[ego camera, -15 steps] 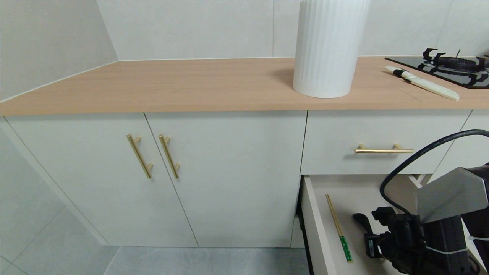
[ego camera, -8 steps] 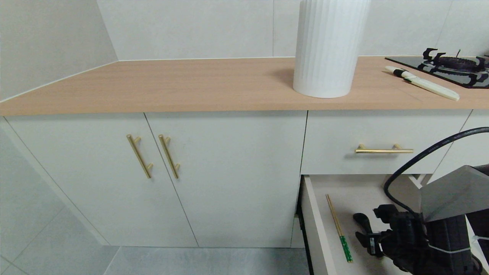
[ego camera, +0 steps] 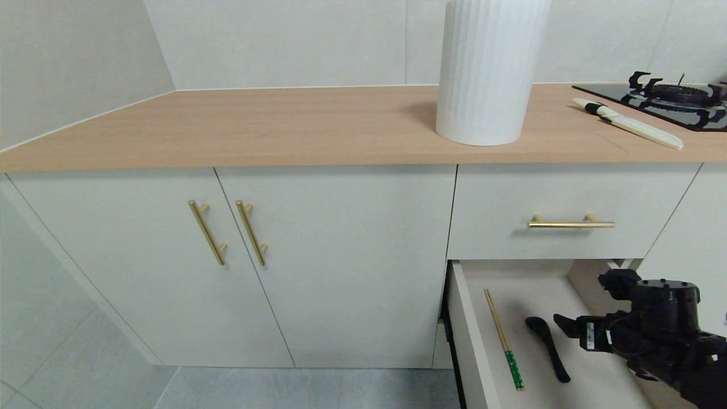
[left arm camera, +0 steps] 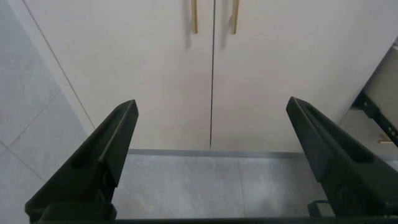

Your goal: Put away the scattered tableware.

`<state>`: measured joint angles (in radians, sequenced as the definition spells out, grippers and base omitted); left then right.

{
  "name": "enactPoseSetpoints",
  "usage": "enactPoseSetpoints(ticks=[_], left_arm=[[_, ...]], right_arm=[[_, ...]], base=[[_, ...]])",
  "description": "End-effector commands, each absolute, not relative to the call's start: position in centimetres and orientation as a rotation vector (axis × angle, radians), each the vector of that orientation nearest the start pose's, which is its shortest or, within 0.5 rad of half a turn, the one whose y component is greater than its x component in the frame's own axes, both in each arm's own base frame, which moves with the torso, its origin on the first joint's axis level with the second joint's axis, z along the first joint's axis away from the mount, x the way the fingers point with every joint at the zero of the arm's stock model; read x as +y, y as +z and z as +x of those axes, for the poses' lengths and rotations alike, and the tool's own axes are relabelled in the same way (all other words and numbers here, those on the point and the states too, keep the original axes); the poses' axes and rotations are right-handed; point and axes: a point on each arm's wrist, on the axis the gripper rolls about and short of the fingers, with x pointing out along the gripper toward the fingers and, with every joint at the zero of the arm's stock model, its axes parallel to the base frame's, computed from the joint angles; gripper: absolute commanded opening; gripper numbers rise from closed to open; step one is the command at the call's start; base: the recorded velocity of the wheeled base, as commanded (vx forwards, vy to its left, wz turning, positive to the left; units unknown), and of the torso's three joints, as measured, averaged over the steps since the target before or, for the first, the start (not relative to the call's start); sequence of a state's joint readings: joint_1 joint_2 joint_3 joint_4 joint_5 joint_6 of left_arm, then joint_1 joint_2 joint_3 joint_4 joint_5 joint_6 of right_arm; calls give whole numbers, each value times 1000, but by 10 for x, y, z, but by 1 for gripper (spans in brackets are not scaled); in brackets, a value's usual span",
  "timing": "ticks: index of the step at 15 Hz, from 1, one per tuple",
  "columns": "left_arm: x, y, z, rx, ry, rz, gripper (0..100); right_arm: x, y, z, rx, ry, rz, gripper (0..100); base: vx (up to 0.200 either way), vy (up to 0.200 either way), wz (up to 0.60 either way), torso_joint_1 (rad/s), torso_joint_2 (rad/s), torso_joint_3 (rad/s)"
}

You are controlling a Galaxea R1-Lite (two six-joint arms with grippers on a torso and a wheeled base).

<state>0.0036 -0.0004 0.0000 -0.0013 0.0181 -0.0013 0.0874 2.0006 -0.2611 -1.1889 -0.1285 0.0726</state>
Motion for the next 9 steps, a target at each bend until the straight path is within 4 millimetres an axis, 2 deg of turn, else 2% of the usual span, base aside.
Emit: enactPoseSetpoints(ticks=[1,4,6,9], left_arm=[[0,76,-23,-3,23,-2,100],[0,76,-23,-2,23,0,100],[0,76,-23,-2,23,-2,100],[0,76,-23,-2,23,-2,100]], right_arm=[[29,114,226,430,21,61,100],[32,151,196,453,166,144,100],[30,164,183,473,193,149,100],[29,179,175,557,173,140,100]], base=[[0,0,0,0,0,0],[0,0,0,0,0,0],[0,0,0,0,0,0],[0,0,0,0,0,0]])
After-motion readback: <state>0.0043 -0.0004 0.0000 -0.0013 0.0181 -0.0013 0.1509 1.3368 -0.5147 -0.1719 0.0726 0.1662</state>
